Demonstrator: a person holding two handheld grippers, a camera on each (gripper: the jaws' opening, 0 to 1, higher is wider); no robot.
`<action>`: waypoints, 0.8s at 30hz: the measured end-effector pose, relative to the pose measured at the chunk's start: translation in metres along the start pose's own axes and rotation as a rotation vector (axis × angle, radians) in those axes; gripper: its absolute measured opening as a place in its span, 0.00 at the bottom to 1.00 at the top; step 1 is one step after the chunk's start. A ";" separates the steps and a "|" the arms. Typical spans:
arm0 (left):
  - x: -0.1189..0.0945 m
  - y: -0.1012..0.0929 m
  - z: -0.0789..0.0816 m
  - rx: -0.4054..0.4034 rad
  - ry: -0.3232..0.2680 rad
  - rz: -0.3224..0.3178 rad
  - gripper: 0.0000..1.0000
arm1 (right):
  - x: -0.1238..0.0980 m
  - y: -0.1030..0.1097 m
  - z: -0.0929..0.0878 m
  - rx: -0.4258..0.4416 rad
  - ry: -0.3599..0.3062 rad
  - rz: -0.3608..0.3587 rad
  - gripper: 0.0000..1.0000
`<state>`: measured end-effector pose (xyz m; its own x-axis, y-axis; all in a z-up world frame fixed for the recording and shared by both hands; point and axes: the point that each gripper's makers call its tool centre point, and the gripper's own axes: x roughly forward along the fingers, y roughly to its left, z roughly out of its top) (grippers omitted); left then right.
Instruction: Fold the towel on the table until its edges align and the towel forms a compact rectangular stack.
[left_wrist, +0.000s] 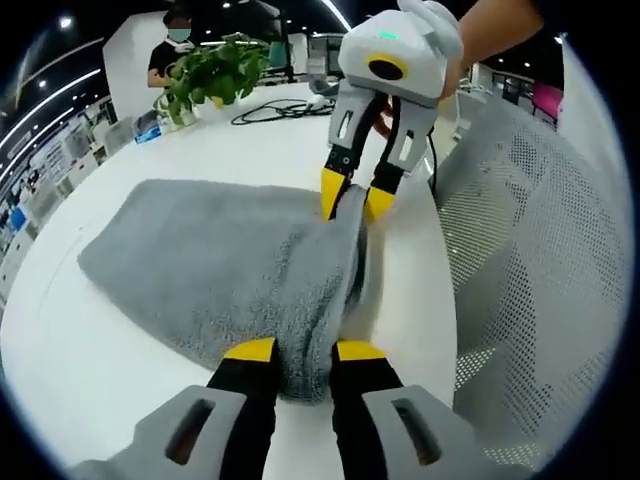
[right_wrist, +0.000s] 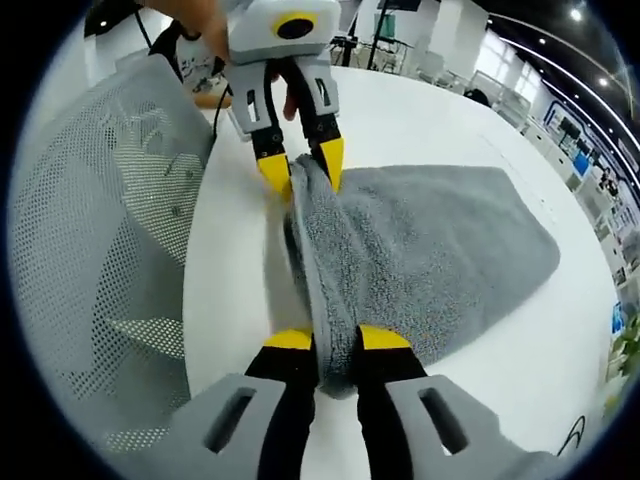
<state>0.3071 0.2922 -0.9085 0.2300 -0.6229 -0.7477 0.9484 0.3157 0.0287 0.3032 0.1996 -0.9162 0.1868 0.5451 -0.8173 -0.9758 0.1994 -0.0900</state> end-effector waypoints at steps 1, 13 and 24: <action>0.000 0.000 0.000 -0.004 0.004 -0.002 0.17 | 0.000 0.000 0.000 0.026 0.000 0.007 0.10; -0.005 -0.009 -0.001 0.017 0.040 -0.039 0.19 | -0.004 0.003 0.002 0.268 -0.003 0.063 0.06; 0.005 -0.019 0.001 0.111 0.076 0.029 0.36 | -0.012 -0.006 0.010 0.517 -0.035 0.100 0.06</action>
<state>0.2901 0.2826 -0.9118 0.2442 -0.5578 -0.7933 0.9610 0.2488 0.1208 0.3076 0.1997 -0.9000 0.1078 0.6068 -0.7875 -0.8068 0.5163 0.2873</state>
